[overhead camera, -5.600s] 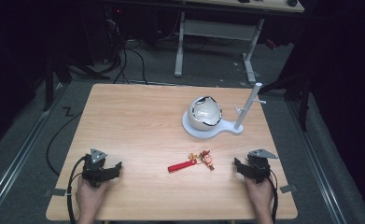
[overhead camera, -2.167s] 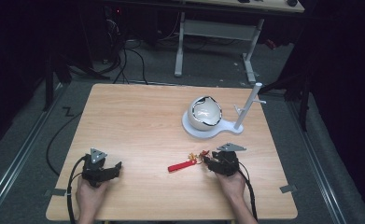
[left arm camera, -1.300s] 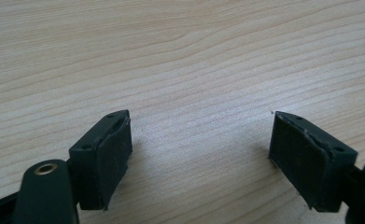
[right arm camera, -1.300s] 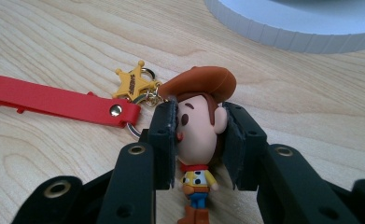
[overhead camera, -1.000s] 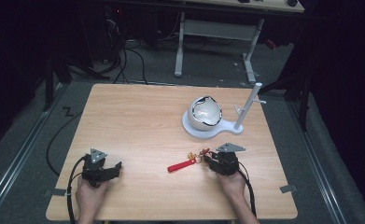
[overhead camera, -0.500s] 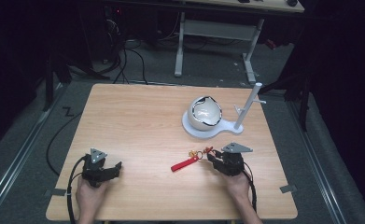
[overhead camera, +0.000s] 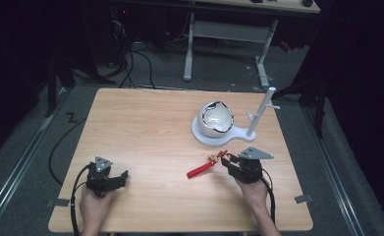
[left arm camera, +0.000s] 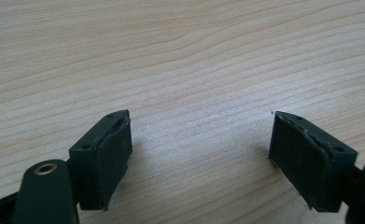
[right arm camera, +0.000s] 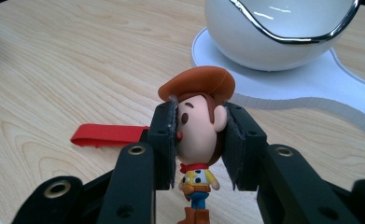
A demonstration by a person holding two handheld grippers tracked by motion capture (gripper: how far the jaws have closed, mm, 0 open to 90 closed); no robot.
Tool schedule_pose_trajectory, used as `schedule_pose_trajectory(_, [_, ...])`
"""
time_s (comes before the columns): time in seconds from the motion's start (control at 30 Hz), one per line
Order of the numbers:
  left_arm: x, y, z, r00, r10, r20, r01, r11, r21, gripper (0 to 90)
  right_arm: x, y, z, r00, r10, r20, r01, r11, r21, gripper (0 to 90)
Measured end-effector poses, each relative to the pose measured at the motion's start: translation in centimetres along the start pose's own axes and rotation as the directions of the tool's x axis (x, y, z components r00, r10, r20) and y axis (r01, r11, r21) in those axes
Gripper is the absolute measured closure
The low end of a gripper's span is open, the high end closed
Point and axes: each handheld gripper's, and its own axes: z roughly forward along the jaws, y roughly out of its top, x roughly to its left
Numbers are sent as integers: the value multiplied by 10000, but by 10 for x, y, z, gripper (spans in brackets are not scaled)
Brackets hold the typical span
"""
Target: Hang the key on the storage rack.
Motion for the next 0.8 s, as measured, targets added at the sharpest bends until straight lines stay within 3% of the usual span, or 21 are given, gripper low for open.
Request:
schedule_pose_trajectory(0.43, [0, 0, 0, 10000, -3, 1, 3, 10000, -3, 216, -2, 11, -15, 9994, -335, 60, 337, 9990, -283, 673])
schedule_pose_trajectory(0.8, [0, 0, 0, 10000, -4, 1, 4, 10000, -4, 217, -8, 18, -34, 9996, -239, 143, 250, 9963, -826, 673])
